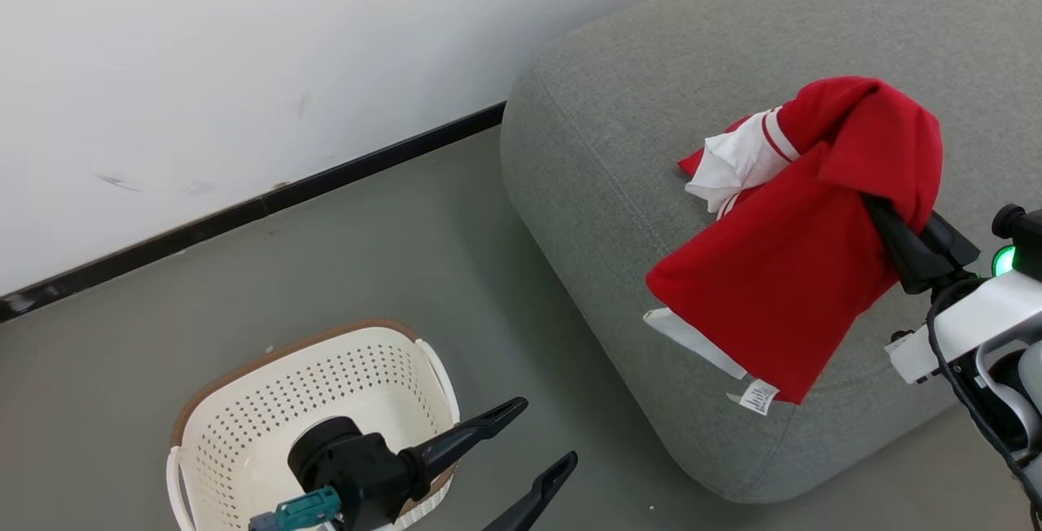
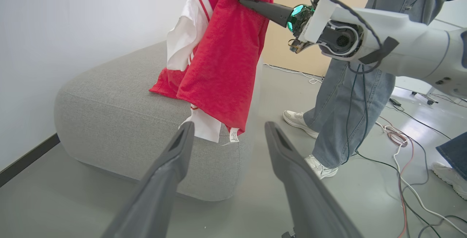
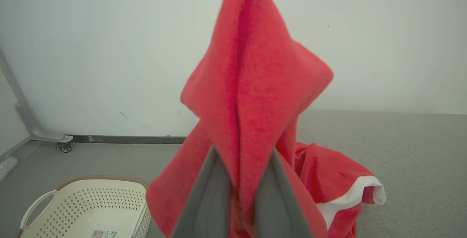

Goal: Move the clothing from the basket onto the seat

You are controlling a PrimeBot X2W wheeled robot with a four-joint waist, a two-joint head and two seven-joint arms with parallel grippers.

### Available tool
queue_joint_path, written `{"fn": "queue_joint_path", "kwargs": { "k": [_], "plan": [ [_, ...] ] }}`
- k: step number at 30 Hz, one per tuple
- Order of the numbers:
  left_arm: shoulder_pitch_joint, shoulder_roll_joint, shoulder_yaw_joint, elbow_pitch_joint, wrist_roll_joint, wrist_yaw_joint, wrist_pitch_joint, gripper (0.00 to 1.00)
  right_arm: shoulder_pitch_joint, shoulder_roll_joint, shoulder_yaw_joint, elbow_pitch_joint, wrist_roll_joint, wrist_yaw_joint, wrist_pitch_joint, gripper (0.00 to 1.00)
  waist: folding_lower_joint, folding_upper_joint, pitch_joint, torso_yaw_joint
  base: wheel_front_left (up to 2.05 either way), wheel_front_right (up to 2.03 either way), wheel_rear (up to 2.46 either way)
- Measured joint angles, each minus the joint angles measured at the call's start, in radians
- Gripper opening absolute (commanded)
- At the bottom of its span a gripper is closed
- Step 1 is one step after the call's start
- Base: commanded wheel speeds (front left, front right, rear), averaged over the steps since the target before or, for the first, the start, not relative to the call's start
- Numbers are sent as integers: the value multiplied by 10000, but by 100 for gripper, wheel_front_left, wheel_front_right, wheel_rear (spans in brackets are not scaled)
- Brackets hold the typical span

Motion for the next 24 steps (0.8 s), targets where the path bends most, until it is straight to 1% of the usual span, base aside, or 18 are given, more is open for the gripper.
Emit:
{"fn": "queue_joint_path", "kwargs": {
  "k": [5, 12, 18, 24],
  "plan": [
    [2, 36, 33, -61, 59, 153, -8, 100, -15, 63, 0, -25, 0, 0, 0, 0, 0, 0, 57, -158, 0, 0, 0],
    [2, 77, 31, -98, 73, 153, -8, 100, -15, 169, -219, 31, 0, 0, 0, 0, 0, 0, 123, -85, 0, 0, 0],
    [2, 176, 27, -153, 73, 155, 2, 100, -41, 209, -556, 278, 0, 0, 0, 0, 0, 0, 157, 34, 0, 0, 0],
    [8, 182, -8, -251, 90, 188, 17, 100, -267, 244, -1243, 732, -4, 0, 0, 0, 0, 0, 227, 157, 0, 0, 0]
  ]
}}
